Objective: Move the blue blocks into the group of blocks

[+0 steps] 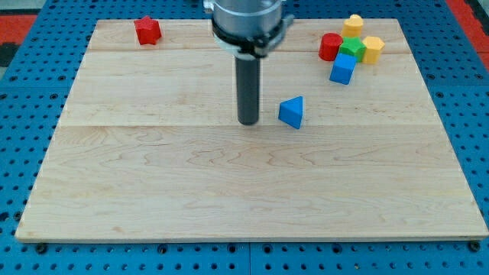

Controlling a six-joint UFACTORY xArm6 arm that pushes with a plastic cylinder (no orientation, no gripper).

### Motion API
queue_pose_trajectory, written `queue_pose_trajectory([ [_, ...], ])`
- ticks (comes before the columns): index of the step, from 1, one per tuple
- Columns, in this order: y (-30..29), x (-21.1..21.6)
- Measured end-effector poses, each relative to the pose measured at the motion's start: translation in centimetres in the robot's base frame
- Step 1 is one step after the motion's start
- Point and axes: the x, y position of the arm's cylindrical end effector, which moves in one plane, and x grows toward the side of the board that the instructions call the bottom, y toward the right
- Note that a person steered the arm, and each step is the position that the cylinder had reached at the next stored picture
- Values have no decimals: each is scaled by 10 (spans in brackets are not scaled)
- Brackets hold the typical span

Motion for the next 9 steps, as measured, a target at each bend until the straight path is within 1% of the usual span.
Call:
queue_pose_trajectory([
  [1,60,-16],
  [2,95,-66],
  [3,103,-117],
  [4,116,-118],
  [5,116,-97],
  [6,146,-94],
  [7,152,-93],
  [8,153,-71],
  [9,167,-50],
])
